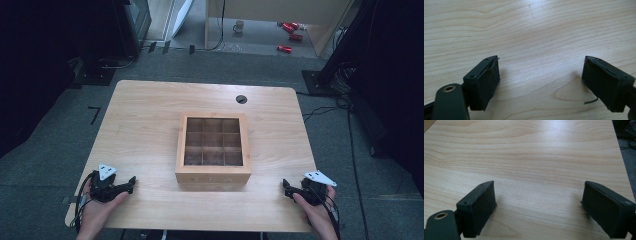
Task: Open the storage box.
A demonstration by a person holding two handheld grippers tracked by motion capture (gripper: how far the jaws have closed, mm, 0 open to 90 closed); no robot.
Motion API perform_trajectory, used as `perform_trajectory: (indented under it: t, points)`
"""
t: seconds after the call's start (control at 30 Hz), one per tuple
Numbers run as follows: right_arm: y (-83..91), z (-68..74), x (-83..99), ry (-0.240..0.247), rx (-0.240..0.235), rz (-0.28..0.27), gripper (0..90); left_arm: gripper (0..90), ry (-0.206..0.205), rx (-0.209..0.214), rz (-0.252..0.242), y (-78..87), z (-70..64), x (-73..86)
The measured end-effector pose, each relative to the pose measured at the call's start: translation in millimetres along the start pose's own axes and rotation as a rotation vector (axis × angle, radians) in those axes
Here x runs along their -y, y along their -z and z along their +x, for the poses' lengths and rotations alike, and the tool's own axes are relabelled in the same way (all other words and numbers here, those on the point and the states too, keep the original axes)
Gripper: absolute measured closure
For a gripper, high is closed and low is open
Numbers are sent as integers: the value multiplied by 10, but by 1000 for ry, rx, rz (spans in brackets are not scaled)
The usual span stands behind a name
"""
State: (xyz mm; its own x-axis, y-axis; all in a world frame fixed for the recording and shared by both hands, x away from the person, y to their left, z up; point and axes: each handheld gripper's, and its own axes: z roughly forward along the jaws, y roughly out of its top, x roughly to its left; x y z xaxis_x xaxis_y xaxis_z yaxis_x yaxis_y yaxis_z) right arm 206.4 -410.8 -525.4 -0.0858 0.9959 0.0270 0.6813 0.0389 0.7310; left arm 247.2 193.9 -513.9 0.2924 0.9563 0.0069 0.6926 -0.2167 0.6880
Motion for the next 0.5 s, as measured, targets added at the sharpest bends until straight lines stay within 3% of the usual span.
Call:
perform_trajectory:
  t: [0.17, 0.37, 0.5]
  points:
    - [-1, -5, -1, 2, -7, 1, 113, 153, 21, 58, -40, 20, -92, -74]
    - [-1, -4, -2, 2, -6, 1, 113, 156, -9, 107, -73, 38, -258, -145]
    - [-1, -3, -2, 3, -5, 2, 113, 157, -50, 168, -95, 48, -462, -226]
